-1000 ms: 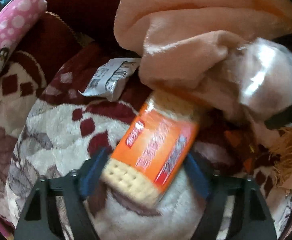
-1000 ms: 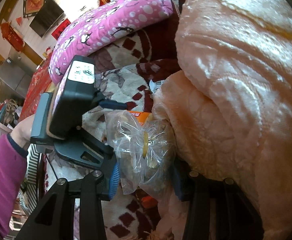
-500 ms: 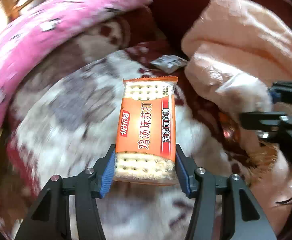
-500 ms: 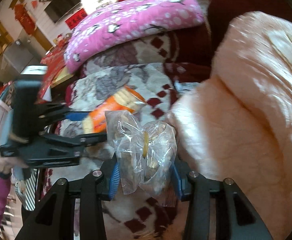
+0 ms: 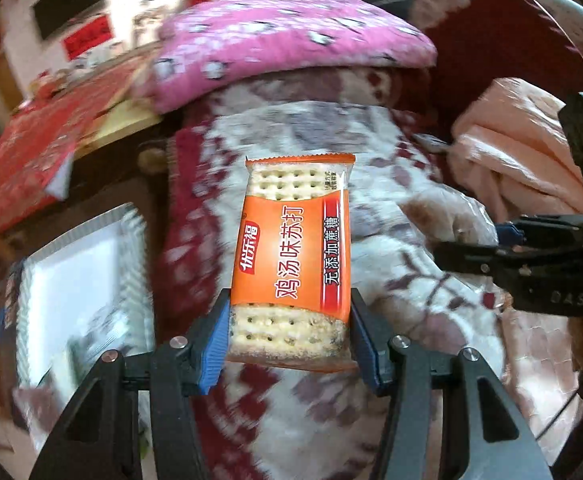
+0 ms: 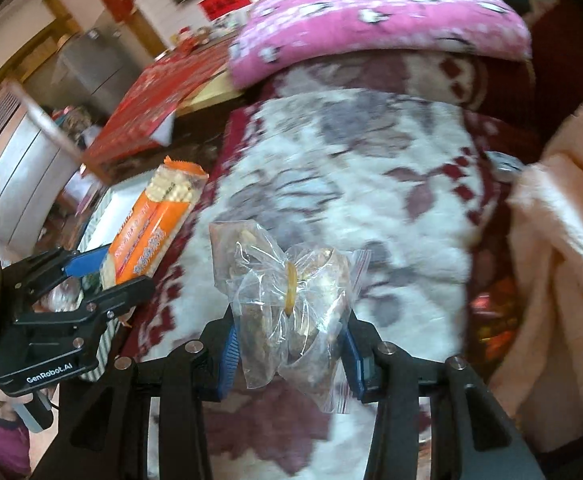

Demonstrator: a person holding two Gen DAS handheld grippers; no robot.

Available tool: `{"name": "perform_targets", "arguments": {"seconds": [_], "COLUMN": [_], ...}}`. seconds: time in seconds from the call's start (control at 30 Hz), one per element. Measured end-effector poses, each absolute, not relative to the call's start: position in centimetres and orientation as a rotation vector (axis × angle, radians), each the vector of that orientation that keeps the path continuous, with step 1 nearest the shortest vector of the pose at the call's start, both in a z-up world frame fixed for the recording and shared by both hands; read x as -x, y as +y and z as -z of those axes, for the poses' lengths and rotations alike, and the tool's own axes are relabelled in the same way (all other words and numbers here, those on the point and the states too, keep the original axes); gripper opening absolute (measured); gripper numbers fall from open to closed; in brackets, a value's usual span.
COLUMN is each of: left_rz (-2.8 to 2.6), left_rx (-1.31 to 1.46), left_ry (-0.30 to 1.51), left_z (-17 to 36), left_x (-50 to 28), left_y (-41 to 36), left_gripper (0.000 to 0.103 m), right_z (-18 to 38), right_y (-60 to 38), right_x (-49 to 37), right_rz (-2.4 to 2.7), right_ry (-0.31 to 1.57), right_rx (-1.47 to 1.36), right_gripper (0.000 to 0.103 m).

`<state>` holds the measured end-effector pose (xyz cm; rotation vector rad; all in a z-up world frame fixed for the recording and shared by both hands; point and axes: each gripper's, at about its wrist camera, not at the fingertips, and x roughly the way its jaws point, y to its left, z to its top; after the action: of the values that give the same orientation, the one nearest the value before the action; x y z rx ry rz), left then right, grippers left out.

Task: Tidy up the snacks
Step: 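Carry the cracker packet with the left tool while the right tool carries the clear bag to the tray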

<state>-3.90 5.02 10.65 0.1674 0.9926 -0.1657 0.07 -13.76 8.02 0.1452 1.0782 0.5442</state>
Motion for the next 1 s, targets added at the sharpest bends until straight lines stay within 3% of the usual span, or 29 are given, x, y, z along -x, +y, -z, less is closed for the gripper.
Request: {"name": "perform_targets", "arguments": {"seconds": [1.0], "left_rz": [-0.223], "left_rx": [0.072], "left_ry": [0.928], "left_z": [-12.5], "left_x": [10.2], "left_y": [22.8], "left_gripper": [0.054], "right_z": [-11.0], "right_y": [5.7], "right_x": [3.1], "right_rz": [-0.844], "right_ry": [1.057], "right_rx": [0.150], "right_gripper": [0.046]}}
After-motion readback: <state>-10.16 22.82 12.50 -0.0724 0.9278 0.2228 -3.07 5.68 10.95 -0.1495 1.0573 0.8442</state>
